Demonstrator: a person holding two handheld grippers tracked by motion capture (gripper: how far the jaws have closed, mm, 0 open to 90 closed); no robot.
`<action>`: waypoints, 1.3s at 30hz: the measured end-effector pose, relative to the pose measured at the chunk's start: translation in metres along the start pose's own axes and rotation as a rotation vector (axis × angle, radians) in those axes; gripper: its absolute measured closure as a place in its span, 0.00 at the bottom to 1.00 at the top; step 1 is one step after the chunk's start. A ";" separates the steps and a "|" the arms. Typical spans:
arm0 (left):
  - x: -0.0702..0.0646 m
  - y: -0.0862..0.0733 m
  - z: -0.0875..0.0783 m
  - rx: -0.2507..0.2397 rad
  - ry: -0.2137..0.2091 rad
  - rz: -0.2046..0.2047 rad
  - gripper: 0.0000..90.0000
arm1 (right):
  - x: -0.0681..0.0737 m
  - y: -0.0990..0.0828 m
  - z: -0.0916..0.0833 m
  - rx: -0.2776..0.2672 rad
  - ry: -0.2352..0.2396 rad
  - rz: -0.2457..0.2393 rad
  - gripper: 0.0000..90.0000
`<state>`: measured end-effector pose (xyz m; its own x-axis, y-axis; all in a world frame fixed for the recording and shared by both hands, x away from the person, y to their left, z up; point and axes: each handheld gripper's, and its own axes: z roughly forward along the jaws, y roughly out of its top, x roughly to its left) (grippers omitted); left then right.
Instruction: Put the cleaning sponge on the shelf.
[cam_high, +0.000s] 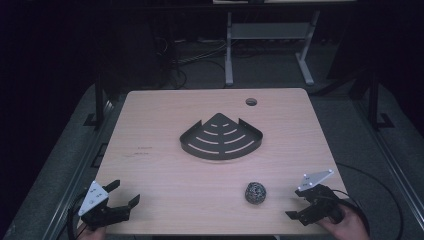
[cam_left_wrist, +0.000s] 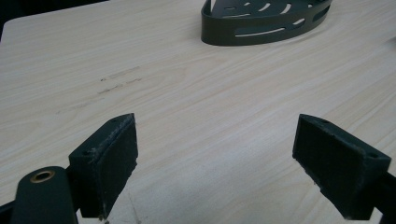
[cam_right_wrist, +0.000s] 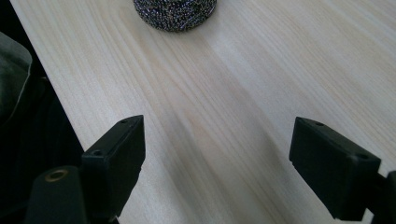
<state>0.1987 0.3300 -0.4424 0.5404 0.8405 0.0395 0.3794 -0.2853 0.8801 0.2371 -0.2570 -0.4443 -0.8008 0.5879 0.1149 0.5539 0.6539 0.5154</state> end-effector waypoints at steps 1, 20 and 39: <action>0.000 0.000 0.000 -0.001 0.000 0.000 0.15 | 0.001 0.001 0.001 0.003 -0.005 -0.005 0.20; 0.001 -0.001 -0.002 -0.003 0.006 -0.003 0.15 | 0.007 0.016 0.007 0.021 0.010 -0.049 0.21; 0.002 -0.001 -0.002 -0.004 0.008 -0.009 0.15 | 0.011 0.034 0.016 0.053 0.032 -0.095 0.20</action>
<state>0.1978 0.3335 -0.4423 0.5309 0.8467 0.0355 0.3813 -0.2761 0.8823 0.2504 -0.2205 -0.4394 -0.8569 0.5066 0.0953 0.4854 0.7308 0.4799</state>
